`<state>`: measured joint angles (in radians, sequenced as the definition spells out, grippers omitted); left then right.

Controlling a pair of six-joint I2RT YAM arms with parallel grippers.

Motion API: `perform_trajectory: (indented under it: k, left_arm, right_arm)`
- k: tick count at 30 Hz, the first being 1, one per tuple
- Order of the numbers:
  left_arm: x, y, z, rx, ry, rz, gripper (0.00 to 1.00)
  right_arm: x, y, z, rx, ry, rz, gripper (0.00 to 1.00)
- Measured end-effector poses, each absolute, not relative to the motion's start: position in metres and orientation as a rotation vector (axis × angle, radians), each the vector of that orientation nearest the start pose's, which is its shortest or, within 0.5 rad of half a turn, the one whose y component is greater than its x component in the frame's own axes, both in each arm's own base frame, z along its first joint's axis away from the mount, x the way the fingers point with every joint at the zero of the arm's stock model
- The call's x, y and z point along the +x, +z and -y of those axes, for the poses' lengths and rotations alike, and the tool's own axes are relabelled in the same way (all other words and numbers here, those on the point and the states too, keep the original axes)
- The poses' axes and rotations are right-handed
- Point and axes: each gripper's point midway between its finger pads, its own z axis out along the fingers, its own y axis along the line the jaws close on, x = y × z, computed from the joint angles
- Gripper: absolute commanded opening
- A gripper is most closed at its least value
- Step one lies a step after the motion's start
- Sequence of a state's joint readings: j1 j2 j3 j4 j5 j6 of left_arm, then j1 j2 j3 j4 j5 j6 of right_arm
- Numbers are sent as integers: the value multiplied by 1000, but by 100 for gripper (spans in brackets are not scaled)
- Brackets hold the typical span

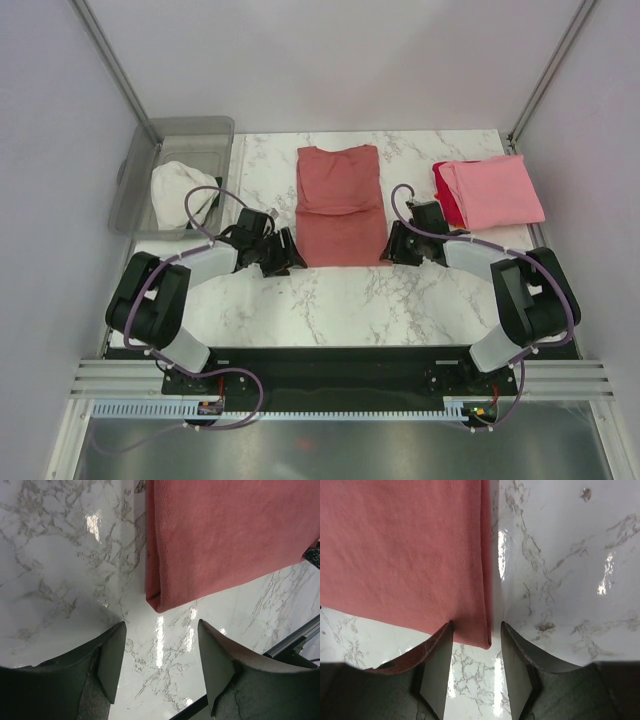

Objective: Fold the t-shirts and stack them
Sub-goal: Fold the tshirt

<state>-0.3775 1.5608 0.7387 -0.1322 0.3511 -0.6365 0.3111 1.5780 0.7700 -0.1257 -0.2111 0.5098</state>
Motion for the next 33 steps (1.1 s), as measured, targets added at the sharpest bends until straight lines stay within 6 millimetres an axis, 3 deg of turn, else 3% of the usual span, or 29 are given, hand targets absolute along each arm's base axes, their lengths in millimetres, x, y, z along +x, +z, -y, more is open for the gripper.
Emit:
perform_trajectory:
  k: [11, 19, 22, 24, 28, 33]
  left_arm:
    - [284, 28, 207, -187, -838, -2656, 55]
    - [295, 25, 212, -203, -841, -2663, 46]
    - [300, 24, 213, -216, -834, -2661, 36]
    - [303, 21, 212, -227, -821, -2658, 35]
    - [307, 18, 213, -241, -816, -2654, 2]
    - [309, 17, 215, -235, -826, -2649, 2]
  right_arm:
    - [315, 21, -165, 171, 623, -2561, 29]
    - [314, 20, -165, 169, 629, -2559, 24]
    - [313, 19, -165, 169, 631, -2560, 24]
    - [313, 19, -165, 169, 631, -2559, 24]
    - [313, 19, -165, 164, 629, -2558, 17]
    - [312, 18, -165, 159, 629, -2560, 4]
